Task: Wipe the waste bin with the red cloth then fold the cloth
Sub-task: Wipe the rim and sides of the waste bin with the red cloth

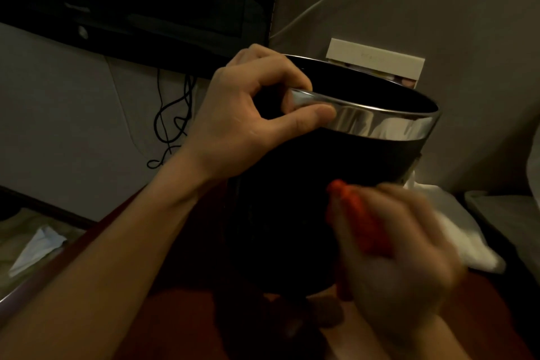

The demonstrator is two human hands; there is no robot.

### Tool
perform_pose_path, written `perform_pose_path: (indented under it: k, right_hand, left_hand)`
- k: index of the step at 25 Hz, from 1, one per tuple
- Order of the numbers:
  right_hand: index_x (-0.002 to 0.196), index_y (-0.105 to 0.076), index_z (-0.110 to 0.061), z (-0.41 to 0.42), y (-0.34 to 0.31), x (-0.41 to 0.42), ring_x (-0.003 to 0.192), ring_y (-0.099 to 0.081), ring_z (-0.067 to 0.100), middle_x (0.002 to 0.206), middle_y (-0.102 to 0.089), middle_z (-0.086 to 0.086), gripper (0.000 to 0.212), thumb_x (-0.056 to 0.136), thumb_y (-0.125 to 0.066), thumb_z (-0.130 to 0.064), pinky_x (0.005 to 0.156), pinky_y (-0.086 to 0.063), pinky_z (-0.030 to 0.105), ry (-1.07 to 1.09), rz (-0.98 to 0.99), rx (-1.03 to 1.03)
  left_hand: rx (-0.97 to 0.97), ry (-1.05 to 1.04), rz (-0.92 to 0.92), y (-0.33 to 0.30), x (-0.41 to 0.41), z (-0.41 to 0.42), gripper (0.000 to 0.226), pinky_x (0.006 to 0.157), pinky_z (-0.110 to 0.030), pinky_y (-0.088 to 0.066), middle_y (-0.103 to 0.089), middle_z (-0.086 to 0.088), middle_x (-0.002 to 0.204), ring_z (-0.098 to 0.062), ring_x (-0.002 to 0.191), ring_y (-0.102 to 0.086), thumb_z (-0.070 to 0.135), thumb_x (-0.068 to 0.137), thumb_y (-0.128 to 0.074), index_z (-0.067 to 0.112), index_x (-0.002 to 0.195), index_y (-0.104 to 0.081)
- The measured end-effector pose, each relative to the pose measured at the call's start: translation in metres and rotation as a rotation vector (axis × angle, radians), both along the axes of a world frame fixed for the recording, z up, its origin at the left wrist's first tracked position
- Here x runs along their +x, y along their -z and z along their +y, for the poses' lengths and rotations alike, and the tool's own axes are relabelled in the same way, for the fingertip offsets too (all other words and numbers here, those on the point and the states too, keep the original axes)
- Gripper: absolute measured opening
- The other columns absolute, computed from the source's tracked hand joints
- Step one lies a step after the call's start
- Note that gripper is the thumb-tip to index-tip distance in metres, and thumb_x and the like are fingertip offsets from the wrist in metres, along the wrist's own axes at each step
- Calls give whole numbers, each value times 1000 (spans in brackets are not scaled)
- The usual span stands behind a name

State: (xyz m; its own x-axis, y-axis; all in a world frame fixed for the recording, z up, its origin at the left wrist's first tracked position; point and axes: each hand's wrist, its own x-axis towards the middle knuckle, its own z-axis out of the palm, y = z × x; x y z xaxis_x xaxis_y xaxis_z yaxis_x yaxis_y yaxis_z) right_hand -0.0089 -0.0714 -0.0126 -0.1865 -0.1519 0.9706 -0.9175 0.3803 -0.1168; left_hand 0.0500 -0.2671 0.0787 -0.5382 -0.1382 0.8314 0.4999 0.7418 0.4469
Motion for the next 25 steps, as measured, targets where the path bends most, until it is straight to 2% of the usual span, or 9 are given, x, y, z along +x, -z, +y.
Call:
perform_pose_path:
  k: [3, 5, 8, 12, 16, 18, 21, 25]
  right_hand:
    - [94, -76, 0, 5, -10, -2, 87, -52, 4, 92, -62, 5, 19, 91, -75, -19, 86, -39, 7, 29, -9, -80]
    - [93, -78, -2, -5, 6, 3, 84, -58, 9, 91, -68, 11, 17, 90, -75, -19, 86, -44, 10, 18, 14, 10]
    - [92, -79, -6, -10, 16, 7, 78, -67, 16, 92, -72, 9, 15, 91, -74, -21, 69, -53, 26, -66, 50, 161]
    - [95, -80, -8, -1, -2, 3, 84, -62, 11, 94, -72, 8, 15, 88, -78, -21, 74, -48, 20, -28, 23, 40]
    - [94, -79, -9, -14, 18, 13, 78, -66, 17, 95, -72, 7, 14, 88, -77, -21, 65, -53, 29, -33, 38, 180]
    - [93, -79, -9, -12, 15, 14, 79, -66, 14, 93, -71, 6, 14, 86, -78, -21, 70, -52, 21, -75, 13, 155]
    - [92, -78, -6, -2, -2, 6, 82, -59, 5, 94, -64, 0, 15, 85, -79, -19, 78, -44, 9, -98, -41, -26]
    - [94, -74, -2, 3, -12, -4, 87, -56, 5, 97, -58, 0, 18, 90, -73, -20, 85, -42, 8, -70, -39, -119]
  left_hand:
    - [1, -8, 8, 0, 0, 1, 18, 87, -49, -47, -53, 12, 92, -14, 96, -54, 49, 76, -67, 37, 84, -56]
    - [-6, -10, 20, 1, -1, 1, 19, 86, -48, -47, -53, 11, 91, -14, 95, -54, 48, 76, -67, 34, 84, -57]
    - [-24, -5, 16, 1, -1, 0, 18, 85, -49, -47, -53, 8, 93, -17, 95, -55, 47, 78, -68, 34, 86, -57]
    - [-4, 8, 18, 1, -2, -1, 17, 84, -51, -47, -54, 7, 94, -20, 96, -55, 49, 77, -67, 35, 81, -58]
    - [-24, 27, 34, 2, -4, -4, 20, 84, -47, -48, -55, 6, 95, -20, 96, -56, 49, 79, -67, 34, 88, -59]
    - [-24, 39, 25, 1, -1, -8, 14, 87, -45, -48, -55, 6, 96, -20, 98, -56, 40, 81, -67, 32, 87, -58]
    - [-71, 51, 7, -4, 6, -8, 12, 95, -48, -42, -60, 3, 100, -19, 106, -54, 30, 85, -62, 21, 94, -61]
    - [-250, -110, 31, -2, 5, 24, 15, 106, -41, -26, -58, 21, 98, -6, 112, -47, 42, 83, -61, 33, 94, -59]
